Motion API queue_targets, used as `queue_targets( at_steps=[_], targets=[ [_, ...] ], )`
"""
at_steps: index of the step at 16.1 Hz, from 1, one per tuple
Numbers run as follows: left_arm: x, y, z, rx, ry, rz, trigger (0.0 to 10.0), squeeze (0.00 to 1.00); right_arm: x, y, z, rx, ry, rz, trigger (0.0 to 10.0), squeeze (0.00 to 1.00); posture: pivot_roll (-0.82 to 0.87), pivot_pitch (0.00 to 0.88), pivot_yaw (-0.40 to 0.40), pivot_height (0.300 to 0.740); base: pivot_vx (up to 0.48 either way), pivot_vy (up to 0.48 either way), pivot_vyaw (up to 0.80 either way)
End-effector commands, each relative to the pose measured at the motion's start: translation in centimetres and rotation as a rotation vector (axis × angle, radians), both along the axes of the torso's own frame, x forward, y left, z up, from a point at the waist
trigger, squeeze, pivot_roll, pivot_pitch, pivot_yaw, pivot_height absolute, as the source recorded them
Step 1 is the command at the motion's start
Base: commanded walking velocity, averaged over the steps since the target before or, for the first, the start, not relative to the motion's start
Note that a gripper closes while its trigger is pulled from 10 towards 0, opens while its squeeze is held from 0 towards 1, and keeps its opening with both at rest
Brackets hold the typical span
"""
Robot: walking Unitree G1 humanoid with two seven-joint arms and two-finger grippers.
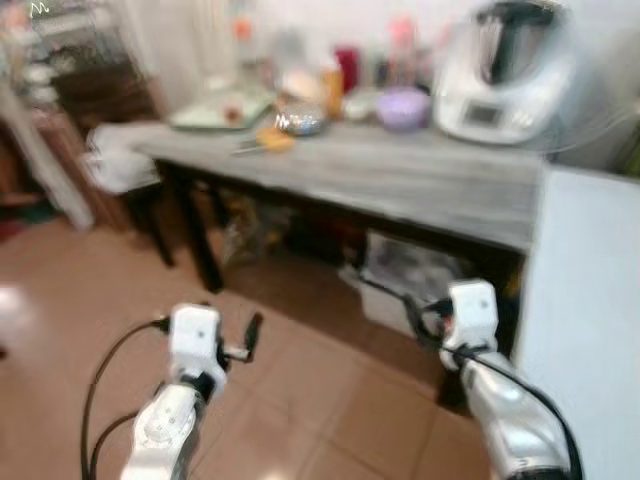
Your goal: Setting the table
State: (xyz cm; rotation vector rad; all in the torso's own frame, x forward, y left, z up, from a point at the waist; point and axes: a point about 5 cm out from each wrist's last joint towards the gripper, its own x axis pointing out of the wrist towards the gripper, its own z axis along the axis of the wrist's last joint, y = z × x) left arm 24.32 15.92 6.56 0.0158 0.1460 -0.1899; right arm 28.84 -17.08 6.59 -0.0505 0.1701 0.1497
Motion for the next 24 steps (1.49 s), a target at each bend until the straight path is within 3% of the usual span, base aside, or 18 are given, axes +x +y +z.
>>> queue_targets(
  at_steps=[1, 9, 18, 24],
  targets=[
    [0.14, 1.06, 0.34, 0.026, -0.009, 0.025, 10.0, 0.0, 0.54, 1.23, 0.86, 0.019, -0.036, 0.032, 10.0, 0.0, -0.12, 0.0, 0.047, 0.74, 0.446, 0.0, 0.0],
    [0.07, 0.7, -0.04, -0.021, 0.021, 0.074, 10.0, 0.0, 0.46, 1.35, 0.76, 0.018, -0.033, 0.036, 10.0, 0.0, -0.12, 0.0, 0.045, 0.74, 0.0, 0.0, 0.0],
    [0.18, 0.78, 0.16, -0.005, 0.008, 0.059, 10.0, 0.0, 0.46, 1.4, 0.69, 0.022, -0.033, 0.032, 10.0, 0.0, -0.12, 0.0, 0.051, 0.74, 0.0, 0.095, -0.7],
    [0.24, 0.45, 0.59, -0.029, -0.008, 0.046, 10.0, 0.0, 0.51, 1.45, 0.83, 0.025, -0.043, 0.029, 10.0, 0.0, -0.12, 0.0, 0.053, 0.74, 0.0, 0.0, -0.07]
  ],
)
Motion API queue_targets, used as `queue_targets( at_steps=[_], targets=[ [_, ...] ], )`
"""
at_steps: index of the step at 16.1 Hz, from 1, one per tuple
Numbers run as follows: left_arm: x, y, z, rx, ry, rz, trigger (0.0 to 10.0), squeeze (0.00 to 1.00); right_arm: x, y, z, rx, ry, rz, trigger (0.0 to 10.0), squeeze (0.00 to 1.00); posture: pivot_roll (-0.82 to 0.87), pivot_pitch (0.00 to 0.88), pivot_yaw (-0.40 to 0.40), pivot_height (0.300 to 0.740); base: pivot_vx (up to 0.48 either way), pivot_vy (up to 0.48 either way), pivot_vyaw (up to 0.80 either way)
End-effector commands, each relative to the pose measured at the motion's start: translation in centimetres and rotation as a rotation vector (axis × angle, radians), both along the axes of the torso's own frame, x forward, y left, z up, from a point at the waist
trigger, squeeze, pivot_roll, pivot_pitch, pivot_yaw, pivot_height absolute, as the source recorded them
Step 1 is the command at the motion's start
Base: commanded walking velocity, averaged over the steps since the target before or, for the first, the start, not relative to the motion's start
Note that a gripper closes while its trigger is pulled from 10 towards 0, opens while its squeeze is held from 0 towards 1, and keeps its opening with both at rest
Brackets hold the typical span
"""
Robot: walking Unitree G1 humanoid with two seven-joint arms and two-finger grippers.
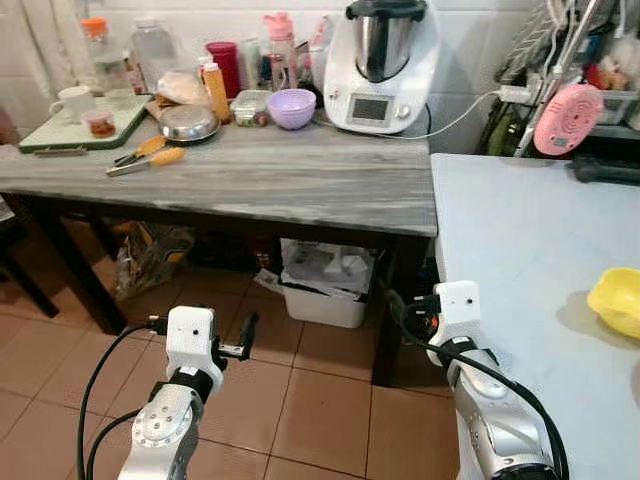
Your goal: Setting the table
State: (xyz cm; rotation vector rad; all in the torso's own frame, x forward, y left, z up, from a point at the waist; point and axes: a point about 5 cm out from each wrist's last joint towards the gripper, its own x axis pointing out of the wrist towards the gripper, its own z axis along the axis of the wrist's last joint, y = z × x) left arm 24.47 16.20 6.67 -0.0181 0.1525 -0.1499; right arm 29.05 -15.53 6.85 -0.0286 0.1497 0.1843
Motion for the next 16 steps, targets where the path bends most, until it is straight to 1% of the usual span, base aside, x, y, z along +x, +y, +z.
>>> queue_targets(
  at_steps=[1, 2, 3, 5, 6, 8, 10, 13, 16],
  targets=[
    [0.1, 0.1, 0.6, 0.001, -0.021, 0.002, 10.0, 0.0, 0.3, -0.1, 0.6, 0.0, -0.029, -0.006, 10.0, 0.0, -0.12, 0.0, 0.053, 0.74, 0.0, 0.0, 0.0],
    [0.1, 0.1, 1.3, -0.002, -0.052, -0.003, 10.0, 0.0, 0.3, -0.3, 1.1, -0.002, -0.054, -0.015, 10.0, 0.0, -0.12, 0.0, 0.054, 0.74, 0.0, 0.0, 0.0],
    [0.2, 0.1, 2.3, -0.013, -0.09, 0.002, 10.0, 0.0, 0.3, -0.8, 2.4, -0.009, -0.111, -0.036, 10.0, 0.0, -0.12, 0.0, 0.053, 0.74, 0.0, 0.0, 0.0],
    [0.0, 0.2, 3.0, -0.016, -0.107, 0.01, 10.0, 0.0, 0.0, -1.5, 4.8, -0.04, -0.21, -0.06, 10.0, 0.0, -0.12, 0.0, 0.054, 0.74, 0.0, 0.0, 0.0],
    [-0.1, 0.2, 3.1, -0.016, -0.111, 0.013, 10.0, 0.0, -0.2, -1.7, 5.2, -0.05, -0.228, -0.062, 10.0, 0.0, -0.13, 0.0, 0.055, 0.74, 0.0, 0.0, 0.0],
    [-0.5, 0.5, 3.7, -0.023, -0.13, 0.032, 10.0, 0.0, -1.1, -2.0, 6.2, -0.079, -0.268, -0.066, 10.0, 0.0, -0.13, 0.0, 0.061, 0.74, 0.0, 0.0, 0.0],
    [-1.2, 0.6, 3.6, -0.028, -0.119, 0.038, 10.0, 0.0, -2.0, -2.1, 5.9, -0.086, -0.253, -0.067, 10.0, 0.0, -0.14, 0.0, 0.063, 0.74, 0.0, 0.0, 0.0],
    [-1.2, 0.4, 3.5, -0.031, -0.105, 0.033, 10.0, 0.0, -2.3, -2.0, 5.7, -0.089, -0.237, -0.068, 10.0, 0.0, -0.15, 0.0, 0.06, 0.74, 0.0, 0.0, 0.0],
    [-1.1, 0.3, 3.5, -0.038, -0.097, 0.035, 10.0, 0.0, -2.3, -2.1, 5.7, -0.093, -0.221, -0.067, 10.0, 0.0, -0.14, 0.0, 0.054, 0.74, -0.261, 0.0, 0.0]
  ],
)
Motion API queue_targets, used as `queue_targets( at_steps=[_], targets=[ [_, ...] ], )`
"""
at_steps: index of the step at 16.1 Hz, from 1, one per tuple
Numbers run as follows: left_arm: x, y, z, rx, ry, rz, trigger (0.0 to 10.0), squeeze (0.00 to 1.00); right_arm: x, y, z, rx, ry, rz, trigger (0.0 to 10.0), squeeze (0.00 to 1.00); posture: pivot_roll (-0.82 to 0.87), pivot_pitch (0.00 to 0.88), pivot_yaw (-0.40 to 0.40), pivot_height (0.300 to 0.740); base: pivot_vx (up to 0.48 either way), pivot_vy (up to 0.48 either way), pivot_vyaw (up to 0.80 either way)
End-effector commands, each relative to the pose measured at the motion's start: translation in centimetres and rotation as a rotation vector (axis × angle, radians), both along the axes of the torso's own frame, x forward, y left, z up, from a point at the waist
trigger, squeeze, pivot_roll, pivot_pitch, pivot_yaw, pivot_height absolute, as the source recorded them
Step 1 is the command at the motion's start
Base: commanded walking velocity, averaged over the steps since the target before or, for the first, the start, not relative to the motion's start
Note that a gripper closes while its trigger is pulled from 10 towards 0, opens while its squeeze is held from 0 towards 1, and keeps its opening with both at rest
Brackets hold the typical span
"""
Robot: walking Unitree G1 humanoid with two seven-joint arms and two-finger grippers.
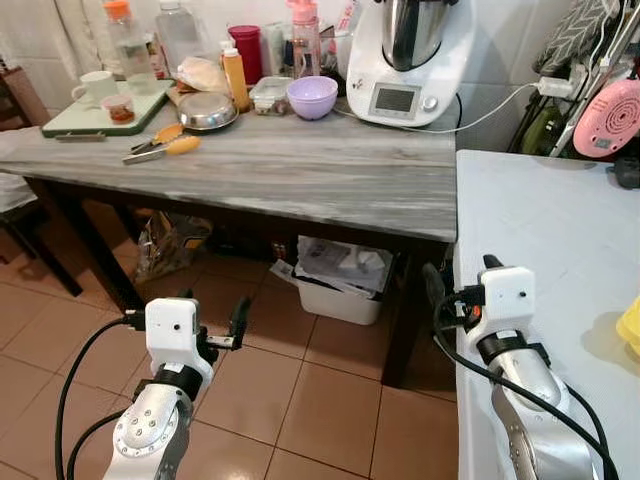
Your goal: Setting the table
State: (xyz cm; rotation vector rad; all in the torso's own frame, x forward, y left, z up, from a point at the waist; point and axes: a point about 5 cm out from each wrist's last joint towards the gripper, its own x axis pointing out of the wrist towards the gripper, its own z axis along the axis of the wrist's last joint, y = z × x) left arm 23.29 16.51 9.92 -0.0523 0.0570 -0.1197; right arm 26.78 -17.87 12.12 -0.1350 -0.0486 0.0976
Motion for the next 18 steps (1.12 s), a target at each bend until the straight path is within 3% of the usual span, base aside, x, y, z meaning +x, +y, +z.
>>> queue_targets(
  at_steps=[1, 18],
  targets=[
    [0.02, -0.01, 0.18, -0.001, 0.001, 0.003, 10.0, 0.0, 0.13, 0.29, 0.4, -0.001, -0.008, 0.012, 10.0, 0.0, -0.14, 0.0, 0.051, 0.74, -0.274, 0.0, 0.0],
    [-0.15, 0.12, -0.46, 0.013, 0.04, 0.0, 10.0, 0.0, 0.47, 0.69, 0.31, 0.008, 0.005, 0.013, 10.0, 0.0, -0.14, 0.0, 0.055, 0.74, -0.277, 0.0, 0.0]
  ],
)
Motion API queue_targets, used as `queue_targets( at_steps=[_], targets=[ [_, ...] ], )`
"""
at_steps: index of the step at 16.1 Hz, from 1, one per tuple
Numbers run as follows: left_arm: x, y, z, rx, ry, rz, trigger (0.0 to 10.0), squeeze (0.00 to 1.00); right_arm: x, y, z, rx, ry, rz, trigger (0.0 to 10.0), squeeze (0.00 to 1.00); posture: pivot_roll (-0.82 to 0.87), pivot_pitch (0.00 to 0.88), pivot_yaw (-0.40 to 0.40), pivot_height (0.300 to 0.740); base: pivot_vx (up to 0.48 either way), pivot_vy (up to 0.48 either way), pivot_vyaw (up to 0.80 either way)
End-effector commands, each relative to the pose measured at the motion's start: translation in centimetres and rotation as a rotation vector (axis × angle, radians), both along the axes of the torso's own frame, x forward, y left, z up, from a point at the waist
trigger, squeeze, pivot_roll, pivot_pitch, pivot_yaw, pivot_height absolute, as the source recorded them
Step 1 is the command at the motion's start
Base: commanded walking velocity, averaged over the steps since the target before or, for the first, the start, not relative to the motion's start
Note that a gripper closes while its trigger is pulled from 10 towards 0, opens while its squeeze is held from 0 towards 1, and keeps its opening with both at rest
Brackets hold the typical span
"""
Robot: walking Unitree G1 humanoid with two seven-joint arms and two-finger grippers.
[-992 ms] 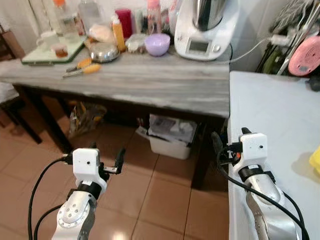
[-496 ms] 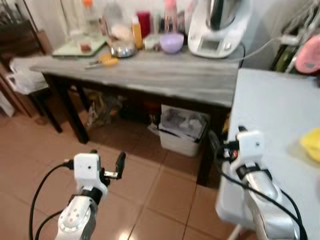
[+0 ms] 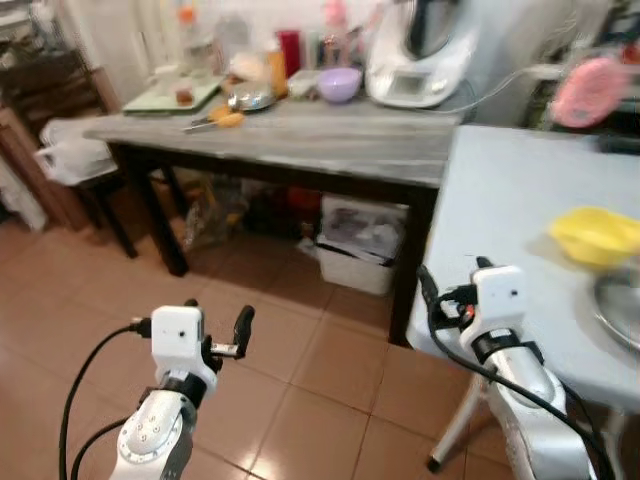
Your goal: Setting the table
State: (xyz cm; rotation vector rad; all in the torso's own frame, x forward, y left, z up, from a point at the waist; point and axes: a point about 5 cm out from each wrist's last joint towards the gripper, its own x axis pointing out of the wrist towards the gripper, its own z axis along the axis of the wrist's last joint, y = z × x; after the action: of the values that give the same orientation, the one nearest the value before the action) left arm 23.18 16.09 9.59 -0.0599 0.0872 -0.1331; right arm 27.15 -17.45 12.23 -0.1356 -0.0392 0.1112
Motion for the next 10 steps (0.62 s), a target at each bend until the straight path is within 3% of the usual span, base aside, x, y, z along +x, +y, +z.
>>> queue_targets(
  at_steps=[1, 3, 10],
  targets=[
    [0.0, 0.6, -0.1, 0.016, 0.01, 0.013, 10.0, 0.0, 0.1, 0.2, 0.1, 0.01, -0.002, -0.005, 10.0, 0.0, -0.14, 0.0, 0.057, 0.74, 0.0, 0.0, 0.0],
    [0.0, 0.6, 0.0, 0.021, -0.003, 0.008, 10.0, 0.0, 0.1, 0.2, 0.1, 0.011, 0.001, -0.009, 10.0, 0.0, -0.13, 0.0, 0.06, 0.74, 0.0, 0.0, 0.0],
    [0.4, 0.1, 1.0, 0.012, -0.057, -0.029, 10.0, 0.0, 0.4, 0.6, -0.1, 0.015, 0.005, -0.004, 10.0, 0.0, -0.12, 0.0, 0.066, 0.74, 0.0, 0.0, -0.78]
  ],
)
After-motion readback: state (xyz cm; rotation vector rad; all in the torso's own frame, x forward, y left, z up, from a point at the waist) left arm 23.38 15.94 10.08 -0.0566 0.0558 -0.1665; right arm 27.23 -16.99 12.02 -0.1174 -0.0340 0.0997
